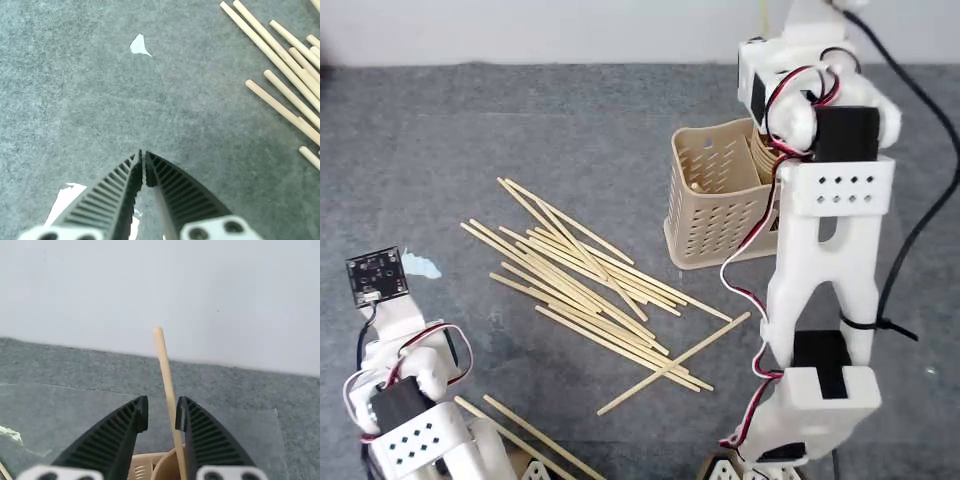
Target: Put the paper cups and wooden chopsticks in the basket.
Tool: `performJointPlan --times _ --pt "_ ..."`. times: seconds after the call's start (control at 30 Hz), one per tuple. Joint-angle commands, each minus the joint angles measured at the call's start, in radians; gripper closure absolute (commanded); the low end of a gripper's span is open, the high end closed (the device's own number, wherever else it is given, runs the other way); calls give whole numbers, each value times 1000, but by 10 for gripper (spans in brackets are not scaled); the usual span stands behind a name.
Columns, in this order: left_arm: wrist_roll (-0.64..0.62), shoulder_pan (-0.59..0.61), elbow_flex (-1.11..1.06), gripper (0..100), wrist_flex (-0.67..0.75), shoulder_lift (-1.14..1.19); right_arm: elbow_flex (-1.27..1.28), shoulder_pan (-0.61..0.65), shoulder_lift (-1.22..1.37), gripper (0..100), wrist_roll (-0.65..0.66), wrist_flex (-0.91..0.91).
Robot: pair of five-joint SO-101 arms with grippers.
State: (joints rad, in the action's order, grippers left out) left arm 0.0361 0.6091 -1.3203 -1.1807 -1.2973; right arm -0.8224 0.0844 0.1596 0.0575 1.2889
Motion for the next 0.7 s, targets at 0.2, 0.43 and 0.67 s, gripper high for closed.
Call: performJointPlan --times 0.2,0.43,0.67 --pt "-3 -2 7 987 17 -12 -5 -48 104 915 -8 -73" --pt "-3 -2 7 987 17 -12 -8 -50 105 990 9 -93" --pt "-3 -2 7 987 17 -12 -6 -50 24 991 57 -41"
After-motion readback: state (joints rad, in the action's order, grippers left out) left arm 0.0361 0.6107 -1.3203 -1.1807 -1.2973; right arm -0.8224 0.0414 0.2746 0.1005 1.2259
